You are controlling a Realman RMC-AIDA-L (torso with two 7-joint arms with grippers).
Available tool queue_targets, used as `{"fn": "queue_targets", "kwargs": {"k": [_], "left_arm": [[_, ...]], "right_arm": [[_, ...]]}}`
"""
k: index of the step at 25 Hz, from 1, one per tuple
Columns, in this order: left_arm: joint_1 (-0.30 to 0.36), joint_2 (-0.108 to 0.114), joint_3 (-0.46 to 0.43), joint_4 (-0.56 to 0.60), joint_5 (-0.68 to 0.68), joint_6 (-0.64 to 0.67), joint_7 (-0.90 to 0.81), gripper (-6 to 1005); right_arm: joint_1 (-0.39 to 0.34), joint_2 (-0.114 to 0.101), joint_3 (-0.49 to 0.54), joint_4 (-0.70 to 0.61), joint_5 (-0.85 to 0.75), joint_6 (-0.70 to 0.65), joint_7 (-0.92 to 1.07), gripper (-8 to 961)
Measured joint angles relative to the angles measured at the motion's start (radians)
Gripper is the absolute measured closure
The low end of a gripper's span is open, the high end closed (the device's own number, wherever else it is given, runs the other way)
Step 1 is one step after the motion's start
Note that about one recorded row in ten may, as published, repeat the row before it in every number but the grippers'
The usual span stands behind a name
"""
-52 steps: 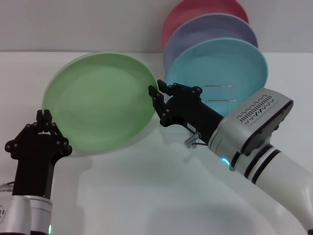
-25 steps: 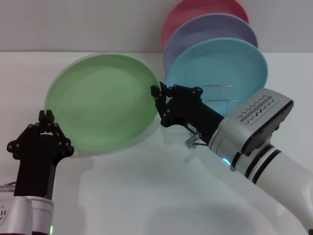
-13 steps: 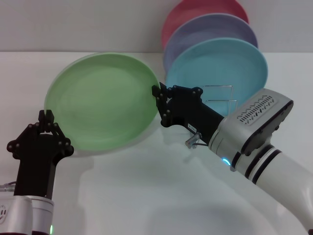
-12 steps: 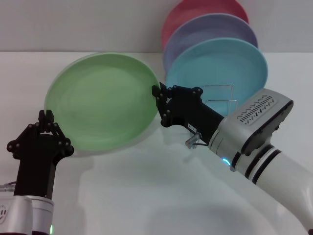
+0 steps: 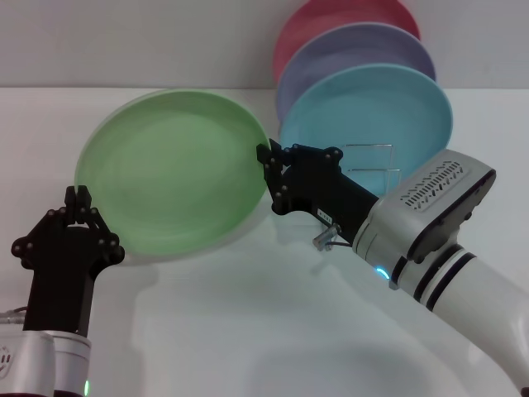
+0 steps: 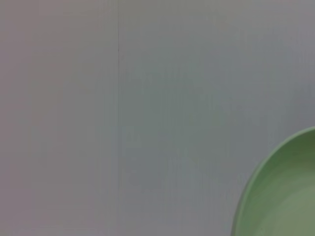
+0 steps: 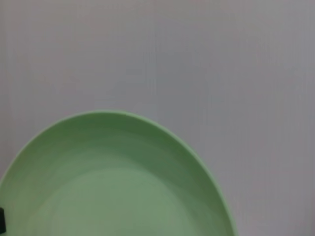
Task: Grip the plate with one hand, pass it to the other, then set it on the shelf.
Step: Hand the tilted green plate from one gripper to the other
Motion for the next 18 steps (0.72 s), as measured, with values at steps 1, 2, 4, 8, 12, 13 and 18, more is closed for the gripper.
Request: {"fn": "queue_targets", "kwargs": {"k": [1,2,4,8,12,13,18], "left_arm": [[0.000,0.000,0.000,0.000,0.000,0.000,0.000,926],[0.000,0.000,0.000,0.000,0.000,0.000,0.000,925],[0.000,0.000,0.000,-0.001,0.000,0.000,-0.001,925],[0.000,0.000,0.000,-0.001,0.000,0.000,-0.002,924],[0.000,0.000,0.000,-0.002,0.000,-0.001,-0.004,924],[0.000,0.000,0.000,-0.002,0.000,-0.001,-0.004,923],[0.000,0.000,0.000,-0.002,0.000,-0.004,-0.006,922]], "right_arm": [[0.000,0.000,0.000,0.000,0.000,-0.003,0.000,907],[0.000,0.000,0.000,0.000,0.000,-0.003,0.000,909],[0.000,0.000,0.000,-0.001,0.000,-0.006,0.000,912],[0.000,0.000,0.000,-0.001,0.000,-0.006,0.000,919],[0.000,0.000,0.000,-0.001,0.000,-0.006,0.000,926],[0.000,0.000,0.000,-0.002,0.000,-0.005,0.000,928],[0.000,0.000,0.000,-0.002,0.000,-0.005,0.000,930]]}}
